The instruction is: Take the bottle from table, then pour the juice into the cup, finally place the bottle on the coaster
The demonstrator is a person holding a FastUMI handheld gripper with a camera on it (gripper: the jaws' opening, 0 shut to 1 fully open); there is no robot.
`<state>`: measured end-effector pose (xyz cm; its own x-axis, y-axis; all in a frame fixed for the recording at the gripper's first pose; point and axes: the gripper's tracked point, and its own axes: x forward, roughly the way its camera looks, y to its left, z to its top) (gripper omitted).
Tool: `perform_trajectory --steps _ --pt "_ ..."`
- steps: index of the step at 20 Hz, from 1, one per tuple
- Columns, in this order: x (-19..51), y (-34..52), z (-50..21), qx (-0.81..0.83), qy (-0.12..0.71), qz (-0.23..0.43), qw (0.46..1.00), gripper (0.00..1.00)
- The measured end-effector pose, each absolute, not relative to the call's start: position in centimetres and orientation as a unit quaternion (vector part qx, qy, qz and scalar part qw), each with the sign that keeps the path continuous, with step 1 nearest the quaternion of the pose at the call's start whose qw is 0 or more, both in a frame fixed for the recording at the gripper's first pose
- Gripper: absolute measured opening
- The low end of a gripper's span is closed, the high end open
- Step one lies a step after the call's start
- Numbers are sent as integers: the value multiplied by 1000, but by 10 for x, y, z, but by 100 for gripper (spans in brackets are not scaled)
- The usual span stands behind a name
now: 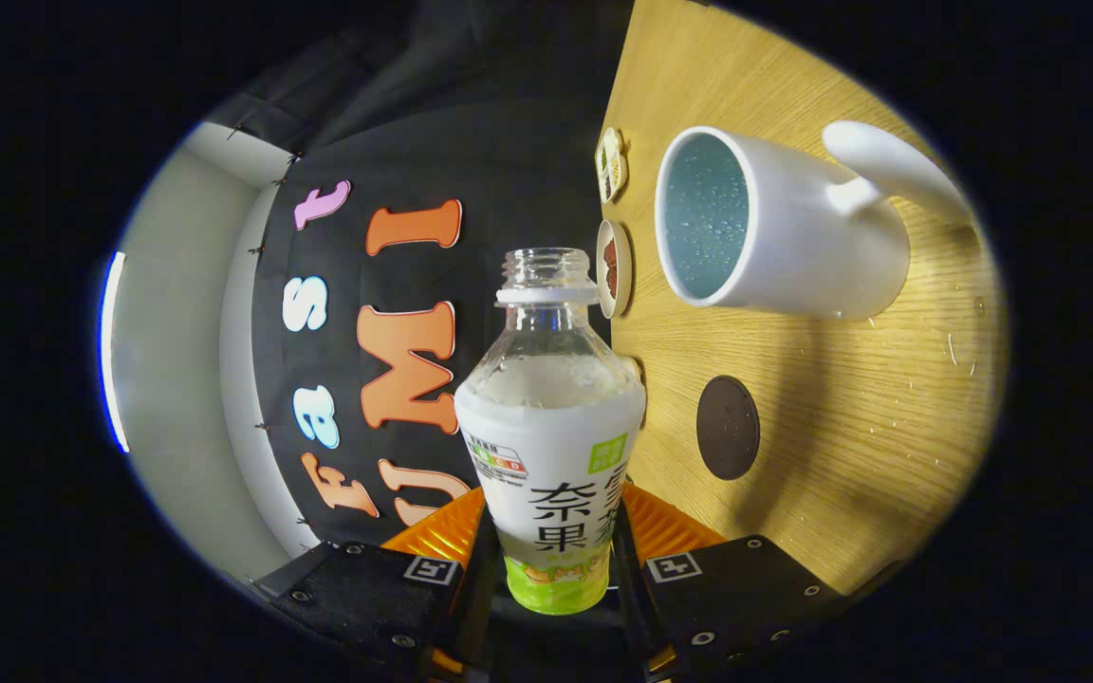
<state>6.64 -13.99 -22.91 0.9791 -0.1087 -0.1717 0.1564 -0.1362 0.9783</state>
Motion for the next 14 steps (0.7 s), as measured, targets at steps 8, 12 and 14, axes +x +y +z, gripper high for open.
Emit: perform_trajectory --steps 8,12,14 --pt "61 -149 -222 788 -11 -95 608 57" --pt "65 -147 -221 789 2 -99 606 57" --pt "71 -151 -215 794 0 -99 600 57"
